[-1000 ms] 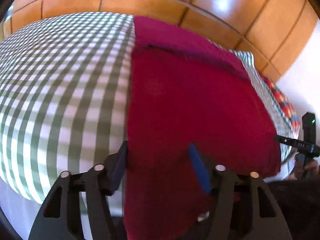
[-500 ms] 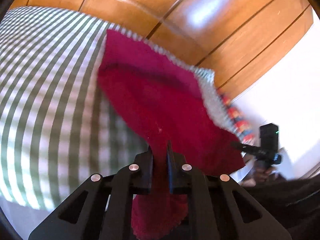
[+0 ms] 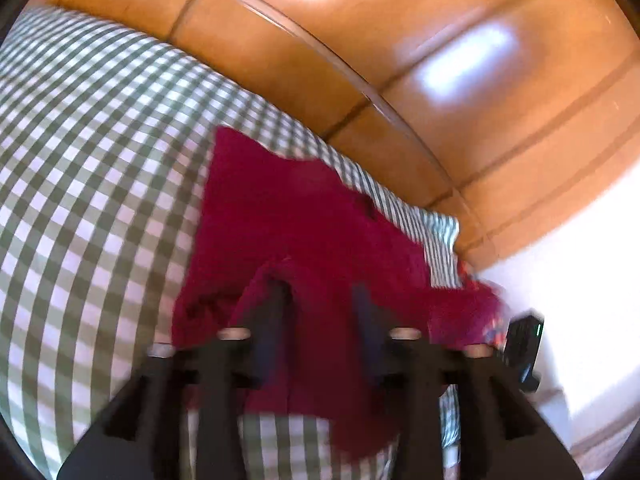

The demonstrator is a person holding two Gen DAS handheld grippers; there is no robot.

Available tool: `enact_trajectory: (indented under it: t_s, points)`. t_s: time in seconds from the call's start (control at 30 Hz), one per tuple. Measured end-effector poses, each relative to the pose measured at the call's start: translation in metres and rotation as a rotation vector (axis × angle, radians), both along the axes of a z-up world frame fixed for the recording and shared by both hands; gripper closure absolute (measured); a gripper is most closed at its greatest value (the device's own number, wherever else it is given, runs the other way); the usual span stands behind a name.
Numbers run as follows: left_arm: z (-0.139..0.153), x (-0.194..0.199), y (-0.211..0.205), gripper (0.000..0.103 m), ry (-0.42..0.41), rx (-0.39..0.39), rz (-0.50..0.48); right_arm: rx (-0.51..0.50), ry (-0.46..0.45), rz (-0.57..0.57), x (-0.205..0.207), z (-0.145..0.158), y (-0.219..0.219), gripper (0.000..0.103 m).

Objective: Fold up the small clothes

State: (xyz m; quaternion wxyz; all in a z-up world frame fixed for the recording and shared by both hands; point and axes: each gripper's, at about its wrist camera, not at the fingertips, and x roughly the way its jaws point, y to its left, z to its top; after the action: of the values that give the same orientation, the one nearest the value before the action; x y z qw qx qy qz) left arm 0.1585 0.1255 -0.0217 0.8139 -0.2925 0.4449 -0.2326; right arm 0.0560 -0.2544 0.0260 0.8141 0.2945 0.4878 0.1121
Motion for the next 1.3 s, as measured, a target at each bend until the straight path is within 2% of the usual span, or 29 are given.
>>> enact_trajectory:
  t_s: [0.07,0.17,0.23,0.27,0.33,0.4,0.43,0.47,0.5,0.57,0.6,0.63,0.7,0.87,1.1,1.13,1.2,1.23,1.27,1.3]
  points:
    - [-0.001,0.002,0.023,0.044,-0.021,-0.049,0.078,0.017,-0.029,-0.003,-0.008,0.008,-0.008,0.030]
    - [-0.011,-0.004,0.048,0.044,-0.007,-0.045,0.138,-0.001,-0.065,-0.026,-0.032,0.017,-0.020,0.022]
    - [-0.020,-0.017,0.049,0.044,-0.029,0.042,0.111,-0.043,-0.057,-0.021,-0.046,0.014,-0.020,0.019]
    - [-0.025,-0.026,0.043,0.044,-0.045,0.110,0.066,-0.079,-0.035,-0.013,-0.053,0.007,-0.019,0.019]
    - [-0.036,-0.039,0.028,0.044,-0.060,0.156,-0.011,-0.122,0.011,0.003,-0.056,-0.010,-0.012,0.019]
    - [-0.048,-0.049,0.008,0.044,-0.055,0.181,-0.109,-0.160,0.058,0.029,-0.056,-0.030,-0.001,0.028]
    - [-0.053,-0.051,-0.001,0.044,-0.056,0.216,-0.140,-0.168,0.068,0.037,-0.055,-0.037,0.004,0.037]
    - [-0.059,-0.053,-0.012,0.046,-0.068,0.289,-0.156,-0.211,0.063,0.033,-0.053,-0.042,0.011,0.039]
    - [-0.062,-0.055,-0.017,0.060,-0.074,0.320,-0.155,-0.231,0.053,0.035,-0.052,-0.043,0.014,0.042]
    - [-0.069,-0.053,-0.016,0.075,-0.051,0.327,-0.139,-0.207,0.052,0.023,-0.049,-0.043,0.010,0.064]
    - [-0.069,-0.052,-0.013,0.082,-0.047,0.312,-0.133,-0.200,0.052,0.022,-0.048,-0.042,0.009,0.072]
    - [-0.068,-0.053,-0.011,0.083,-0.048,0.304,-0.133,-0.203,0.048,0.028,-0.050,-0.040,0.009,0.077]
    - [-0.064,-0.064,-0.006,0.087,-0.072,0.309,-0.154,-0.211,0.043,0.048,-0.058,-0.034,0.007,0.080]
    - [-0.060,-0.100,-0.005,0.088,-0.090,0.327,-0.220,-0.208,0.055,0.106,-0.097,-0.024,0.010,0.082]
    - [-0.059,-0.186,0.012,0.088,-0.043,0.261,-0.299,-0.233,0.109,0.213,-0.173,-0.011,0.015,0.082]
    - [-0.060,-0.195,0.013,0.088,-0.031,0.251,-0.306,-0.239,0.114,0.219,-0.178,-0.010,0.015,0.081]
    - [-0.061,-0.211,0.017,0.086,-0.001,0.229,-0.307,-0.284,0.123,0.205,-0.185,-0.008,0.013,0.063]
    - [-0.060,-0.213,0.018,0.086,-0.002,0.227,-0.298,-0.290,0.119,0.193,-0.185,-0.008,0.010,0.046]
    - [-0.057,-0.213,0.021,0.084,-0.011,0.211,-0.285,-0.287,0.100,0.170,-0.183,-0.004,0.006,0.036]
    - [-0.054,-0.209,0.024,0.080,-0.015,0.191,-0.275,-0.291,0.088,0.157,-0.182,-0.002,0.003,0.034]
